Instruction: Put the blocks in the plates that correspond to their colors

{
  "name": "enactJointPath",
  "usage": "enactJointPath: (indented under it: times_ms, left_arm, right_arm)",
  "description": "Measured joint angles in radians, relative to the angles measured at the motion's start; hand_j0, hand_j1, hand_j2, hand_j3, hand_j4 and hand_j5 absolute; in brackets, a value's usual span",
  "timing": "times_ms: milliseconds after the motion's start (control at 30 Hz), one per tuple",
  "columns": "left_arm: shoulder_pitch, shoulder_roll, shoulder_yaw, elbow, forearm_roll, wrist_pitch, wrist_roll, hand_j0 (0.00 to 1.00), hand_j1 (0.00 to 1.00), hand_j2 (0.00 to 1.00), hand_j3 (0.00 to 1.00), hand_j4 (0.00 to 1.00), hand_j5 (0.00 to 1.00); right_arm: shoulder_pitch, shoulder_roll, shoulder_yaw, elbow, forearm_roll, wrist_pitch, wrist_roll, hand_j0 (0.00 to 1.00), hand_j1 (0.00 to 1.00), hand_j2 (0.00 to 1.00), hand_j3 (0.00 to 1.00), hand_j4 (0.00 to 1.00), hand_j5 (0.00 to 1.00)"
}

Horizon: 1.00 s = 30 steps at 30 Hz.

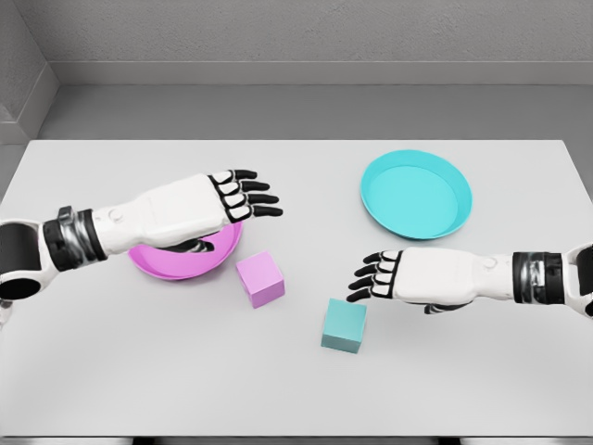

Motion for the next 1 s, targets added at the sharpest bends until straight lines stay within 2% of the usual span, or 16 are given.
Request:
enactJointPath:
  times_ms: [500, 1000]
  left_arm:
    - [-0.025, -0.03, -0.084, 0.007, -0.056, 0.0, -0.029, 1.0, 1.0, 1.0, 1.0, 1.0, 1.0]
    - [-0.029, -0.063, -0.115, 0.073, -0.077, 0.0, -0.031, 1.0, 1.0, 1.0, 1.0, 1.0, 1.0]
  right_arm:
    - [-0.005, 0.114, -0.006, 0.119, 0.01, 0.0, 0.001, 1.0, 1.0, 1.0, 1.0, 1.0, 1.0]
    - [0.028, 0.158, 0.011, 0.175, 0.037, 0.0, 0.002, 1.0, 1.0, 1.0, 1.0, 1.0, 1.0]
